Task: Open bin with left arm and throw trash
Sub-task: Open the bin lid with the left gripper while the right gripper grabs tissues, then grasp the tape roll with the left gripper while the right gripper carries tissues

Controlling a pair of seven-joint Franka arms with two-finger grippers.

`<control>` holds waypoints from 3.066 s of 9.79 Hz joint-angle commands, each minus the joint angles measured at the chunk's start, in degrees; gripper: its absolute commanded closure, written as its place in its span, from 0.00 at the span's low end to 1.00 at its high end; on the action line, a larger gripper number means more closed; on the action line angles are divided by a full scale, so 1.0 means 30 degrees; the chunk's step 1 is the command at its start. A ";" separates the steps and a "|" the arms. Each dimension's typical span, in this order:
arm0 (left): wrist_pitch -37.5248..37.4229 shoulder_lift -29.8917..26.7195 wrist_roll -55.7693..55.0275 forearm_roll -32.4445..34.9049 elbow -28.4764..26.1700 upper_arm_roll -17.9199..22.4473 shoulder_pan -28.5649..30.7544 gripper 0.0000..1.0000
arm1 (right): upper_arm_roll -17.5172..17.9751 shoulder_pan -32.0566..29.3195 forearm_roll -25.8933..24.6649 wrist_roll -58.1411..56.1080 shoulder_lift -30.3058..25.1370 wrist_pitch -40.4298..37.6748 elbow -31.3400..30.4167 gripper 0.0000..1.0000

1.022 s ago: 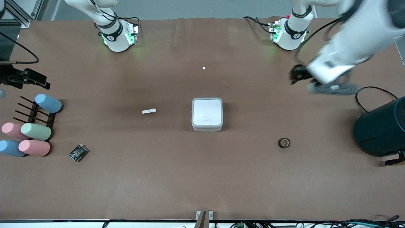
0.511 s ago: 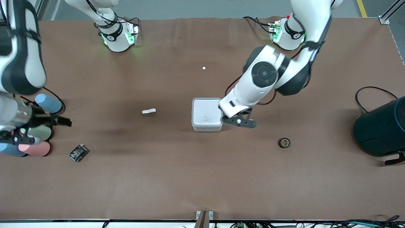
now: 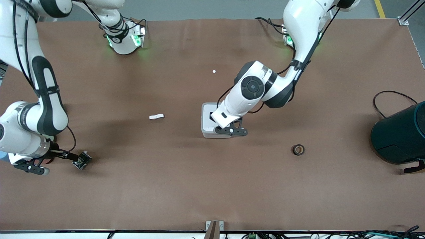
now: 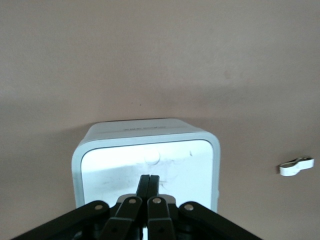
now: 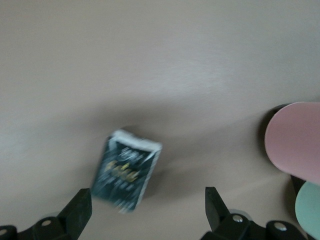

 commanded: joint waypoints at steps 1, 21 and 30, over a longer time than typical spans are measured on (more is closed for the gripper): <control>0.0307 0.1084 -0.0417 -0.0370 0.0202 0.0080 -0.0115 1.00 | 0.0289 -0.0373 0.0983 0.1362 0.0372 0.0073 0.0356 0.00; 0.4790 0.0825 1.2763 0.6309 -0.5802 0.0285 0.9697 0.31 | 0.0435 0.4154 0.2308 0.9490 -0.2608 -0.8703 0.3456 0.97; 0.0339 -0.1074 0.7536 0.6193 -0.3343 -0.2110 0.9349 1.00 | 0.0347 1.5943 0.1493 1.7569 -0.1270 -0.3184 0.4575 0.96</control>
